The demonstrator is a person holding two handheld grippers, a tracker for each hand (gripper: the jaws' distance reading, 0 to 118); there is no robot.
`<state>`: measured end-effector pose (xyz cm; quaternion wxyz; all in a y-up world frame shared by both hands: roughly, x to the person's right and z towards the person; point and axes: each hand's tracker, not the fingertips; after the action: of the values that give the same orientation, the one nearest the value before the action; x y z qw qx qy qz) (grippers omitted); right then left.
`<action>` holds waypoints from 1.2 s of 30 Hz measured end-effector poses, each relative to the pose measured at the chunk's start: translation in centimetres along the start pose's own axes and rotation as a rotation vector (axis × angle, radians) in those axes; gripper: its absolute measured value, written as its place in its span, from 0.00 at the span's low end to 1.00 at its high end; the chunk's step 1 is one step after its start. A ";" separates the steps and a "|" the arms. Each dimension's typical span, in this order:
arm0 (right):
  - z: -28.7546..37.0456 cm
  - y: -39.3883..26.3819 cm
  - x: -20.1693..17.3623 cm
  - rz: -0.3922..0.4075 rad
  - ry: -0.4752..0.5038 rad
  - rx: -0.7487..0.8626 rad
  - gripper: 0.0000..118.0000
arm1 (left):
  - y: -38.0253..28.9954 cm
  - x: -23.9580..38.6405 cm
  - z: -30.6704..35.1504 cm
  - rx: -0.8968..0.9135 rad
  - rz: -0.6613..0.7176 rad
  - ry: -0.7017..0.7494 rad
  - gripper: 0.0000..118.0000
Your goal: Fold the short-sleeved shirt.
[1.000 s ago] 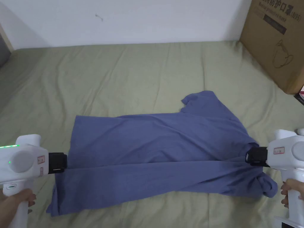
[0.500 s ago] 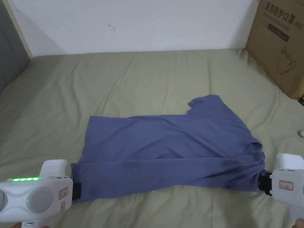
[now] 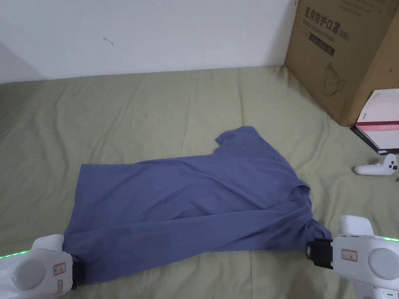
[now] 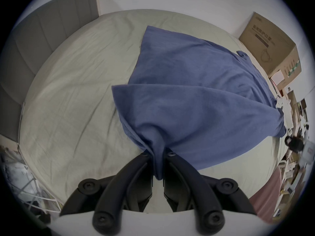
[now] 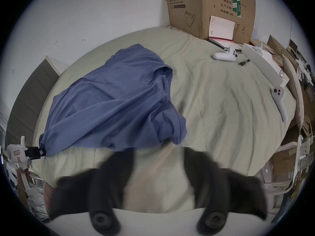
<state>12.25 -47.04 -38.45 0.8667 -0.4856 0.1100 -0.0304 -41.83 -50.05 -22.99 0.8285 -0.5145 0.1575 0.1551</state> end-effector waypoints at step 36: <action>0.8 -2.5 2.6 0.027 -0.059 -0.064 0.53 | -5.8 0.2 5.8 -0.029 -0.098 0.085 0.85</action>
<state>15.05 -48.14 -36.32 0.8540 -0.5122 0.0916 -0.0010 -38.65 -47.26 -15.97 0.8200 -0.5398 0.1651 0.0948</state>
